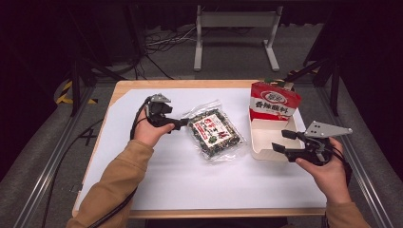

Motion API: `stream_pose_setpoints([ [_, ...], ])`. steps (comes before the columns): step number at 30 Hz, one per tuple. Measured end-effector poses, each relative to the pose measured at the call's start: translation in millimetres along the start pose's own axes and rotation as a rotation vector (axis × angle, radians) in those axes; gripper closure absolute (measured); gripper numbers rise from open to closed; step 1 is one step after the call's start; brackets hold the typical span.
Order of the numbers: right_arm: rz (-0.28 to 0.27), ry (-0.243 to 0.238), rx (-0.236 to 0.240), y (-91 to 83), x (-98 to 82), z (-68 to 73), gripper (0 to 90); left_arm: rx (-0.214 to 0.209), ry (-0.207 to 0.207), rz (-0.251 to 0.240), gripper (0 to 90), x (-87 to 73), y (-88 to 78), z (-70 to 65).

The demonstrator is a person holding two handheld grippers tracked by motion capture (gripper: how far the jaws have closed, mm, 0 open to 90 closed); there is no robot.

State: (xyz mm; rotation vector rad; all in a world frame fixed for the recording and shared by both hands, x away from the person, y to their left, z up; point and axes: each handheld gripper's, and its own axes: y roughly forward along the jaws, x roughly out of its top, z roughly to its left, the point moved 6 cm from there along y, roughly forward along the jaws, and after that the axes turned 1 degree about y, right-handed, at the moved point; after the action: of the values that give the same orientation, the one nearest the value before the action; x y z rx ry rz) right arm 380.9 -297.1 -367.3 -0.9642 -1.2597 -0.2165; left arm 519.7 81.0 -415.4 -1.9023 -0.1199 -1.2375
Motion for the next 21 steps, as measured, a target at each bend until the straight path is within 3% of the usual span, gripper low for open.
stream_pose_setpoints([
  [7, 0.005, -0.004, 0.008, -0.1, -2.4, 5.1, 36.3, 0.056, -0.038, -0.020, 7.7, 3.4, 18.1, 16.9],
  [12, 0.008, -0.007, 0.010, 0.9, -3.7, 6.7, 36.0, 0.065, -0.049, -0.004, 7.0, 3.9, 25.3, 22.5],
  [15, 0.013, -0.006, 0.013, 1.3, -6.0, 8.4, 35.7, 0.052, -0.045, 0.007, 6.6, 4.9, 31.3, 28.8],
  [17, 0.014, -0.003, 0.013, 0.5, -7.4, 9.0, 35.5, 0.017, -0.055, 0.023, 9.3, 4.6, 36.8, 31.5],
  [21, 0.011, -0.001, 0.011, -1.6, -8.4, 9.5, 35.2, 0.014, -0.050, 0.053, 11.1, 3.6, 43.9, 35.0],
])
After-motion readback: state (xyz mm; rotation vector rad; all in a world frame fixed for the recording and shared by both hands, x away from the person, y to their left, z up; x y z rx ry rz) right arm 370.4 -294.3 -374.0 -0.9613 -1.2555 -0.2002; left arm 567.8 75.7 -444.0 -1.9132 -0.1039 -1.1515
